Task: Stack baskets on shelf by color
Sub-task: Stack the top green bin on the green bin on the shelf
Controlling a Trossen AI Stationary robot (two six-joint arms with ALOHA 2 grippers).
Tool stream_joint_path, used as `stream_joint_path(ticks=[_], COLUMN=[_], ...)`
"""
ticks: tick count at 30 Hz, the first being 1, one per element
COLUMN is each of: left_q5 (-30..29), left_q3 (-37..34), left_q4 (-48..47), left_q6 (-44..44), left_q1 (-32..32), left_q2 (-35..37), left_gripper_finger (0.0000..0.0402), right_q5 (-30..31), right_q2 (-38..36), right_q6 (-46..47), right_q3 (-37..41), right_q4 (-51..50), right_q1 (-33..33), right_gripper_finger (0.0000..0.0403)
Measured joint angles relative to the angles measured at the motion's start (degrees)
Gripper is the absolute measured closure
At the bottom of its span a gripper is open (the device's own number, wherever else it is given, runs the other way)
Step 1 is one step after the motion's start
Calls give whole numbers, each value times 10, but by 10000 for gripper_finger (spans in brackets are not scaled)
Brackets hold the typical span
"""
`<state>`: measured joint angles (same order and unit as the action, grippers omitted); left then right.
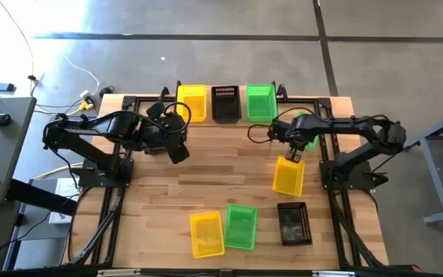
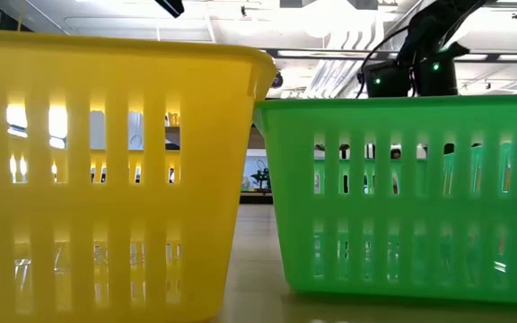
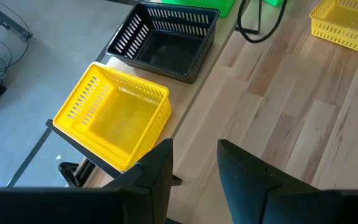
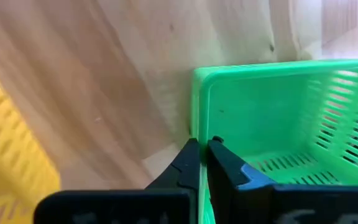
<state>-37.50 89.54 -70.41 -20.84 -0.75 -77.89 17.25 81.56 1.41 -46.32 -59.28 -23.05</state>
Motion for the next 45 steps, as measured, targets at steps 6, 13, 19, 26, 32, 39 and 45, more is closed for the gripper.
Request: stream_joint_path(ticks=[6, 13, 19, 26, 32, 39, 45], left_q5=[0, 0, 0, 0, 0, 0, 0], left_q3=[0, 0, 0, 0, 0, 0, 0], left_q4=[0, 0, 0, 0, 0, 0, 0], left_q6=[0, 0, 0, 0, 0, 0, -2], left_q1=[0, 0, 0, 0, 0, 0, 0], left_q2=[0, 0, 0, 0, 0, 0, 0], left_gripper_finger=[284, 284, 284, 284, 284, 284, 284], right_q5=[-6, 6, 17, 46, 53, 92, 135], right_q2=[-40, -82, -93, -93, -93, -93, -93], right_q6=[69, 149, 206, 262, 290, 321, 315], right_q3=[-12, -52, -89, -135, -168, -215, -269], right_q4=[-25, -60, -92, -137, -168, -212, -241], right_q1=[43, 86, 113, 142, 161, 169, 167], right_gripper_finger=[402, 403, 403, 403, 403, 403, 403])
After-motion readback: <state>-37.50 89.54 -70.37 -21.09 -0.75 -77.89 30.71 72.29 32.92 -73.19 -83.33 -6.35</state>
